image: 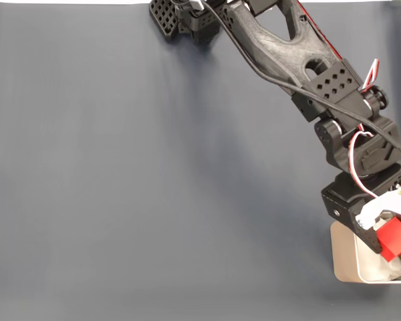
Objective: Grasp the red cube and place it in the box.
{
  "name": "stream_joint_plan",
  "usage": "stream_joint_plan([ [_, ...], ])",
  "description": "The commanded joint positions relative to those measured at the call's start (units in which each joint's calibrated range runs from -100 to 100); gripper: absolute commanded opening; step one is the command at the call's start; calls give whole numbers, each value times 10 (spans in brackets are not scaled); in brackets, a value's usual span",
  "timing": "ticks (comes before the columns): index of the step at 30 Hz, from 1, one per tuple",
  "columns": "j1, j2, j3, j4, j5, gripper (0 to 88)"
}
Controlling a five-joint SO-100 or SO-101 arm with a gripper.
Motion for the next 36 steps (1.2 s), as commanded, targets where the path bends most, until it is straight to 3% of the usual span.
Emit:
stream_joint_plan([
  [1, 8, -9, -34, -6, -1, 4],
  [10, 10, -14, -34, -11, -7, 16],
  [17, 12, -28, -30, -6, -16, 250],
  [24, 16, -42, -30, -8, 13, 398],
  [36, 12, -46, -36, -24, 7, 480],
])
